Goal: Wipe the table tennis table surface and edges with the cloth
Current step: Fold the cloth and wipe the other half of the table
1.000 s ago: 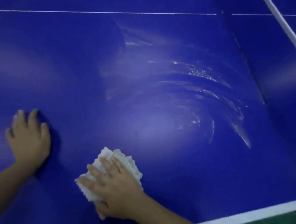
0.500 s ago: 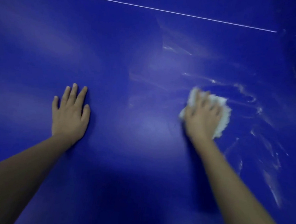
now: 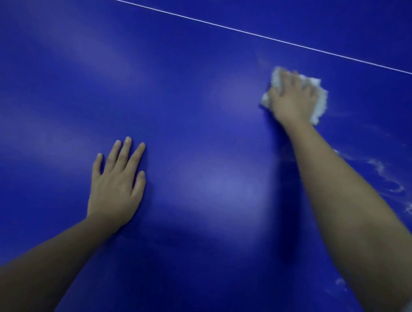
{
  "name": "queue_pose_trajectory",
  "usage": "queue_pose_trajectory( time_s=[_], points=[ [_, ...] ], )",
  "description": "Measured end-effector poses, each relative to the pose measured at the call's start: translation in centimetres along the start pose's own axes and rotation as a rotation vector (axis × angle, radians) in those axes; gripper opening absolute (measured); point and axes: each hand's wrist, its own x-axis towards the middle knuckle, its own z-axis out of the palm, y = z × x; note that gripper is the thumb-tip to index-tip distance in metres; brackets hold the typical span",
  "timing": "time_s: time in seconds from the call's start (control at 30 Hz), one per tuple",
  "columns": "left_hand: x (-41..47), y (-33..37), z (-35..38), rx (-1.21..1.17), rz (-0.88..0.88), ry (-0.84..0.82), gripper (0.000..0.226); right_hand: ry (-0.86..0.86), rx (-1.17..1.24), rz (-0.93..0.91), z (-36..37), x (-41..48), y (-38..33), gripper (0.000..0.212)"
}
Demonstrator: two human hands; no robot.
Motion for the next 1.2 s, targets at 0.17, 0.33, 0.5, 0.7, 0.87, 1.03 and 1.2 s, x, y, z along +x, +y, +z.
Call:
queue_pose_trajectory(
  time_s=[0.17, 0.33, 0.5, 0.7, 0.87, 1.03, 1.2],
  points=[
    [-0.1, -0.2, 0.0, 0.000, 0.006, -0.010, 0.062, 0.054, 0.015, -0.122, 1.7, -5.4, -6.2, 0.055],
    [0.0, -0.3, 0.0, 0.003, 0.008, -0.020, 0.060, -0.134, 0.051, -0.850, 2.9, -11.9, -14.5, 0.056],
    [0.0, -0.3, 0.0, -0.026, 0.007, -0.016, 0.057, 0.021, -0.122, -0.711, 0.5, -1.0, -11.2, 0.041],
    [0.0, 0.0, -0.2, -0.028, 0.007, -0.020, 0.056, 0.111, 0.028, 0.617, -0.5, 6.9, 2.8, 0.051],
    [0.0, -0.3, -0.2, -0.042, -0.006, -0.029, 0.057, 0.101, 0.037, 0.389, 0.6, 7.4, -6.2, 0.049],
    [0.1, -0.5, 0.0, -0.024, 0.002, -0.024, 0.058, -0.023, 0.077, -0.325, 1.9, 6.7, -16.6, 0.052],
    [0.0, -0.6, -0.1, -0.028, -0.007, -0.021, 0.058, 0.057, -0.052, -0.396, 0.4, 8.8, -9.3, 0.043]
  ],
)
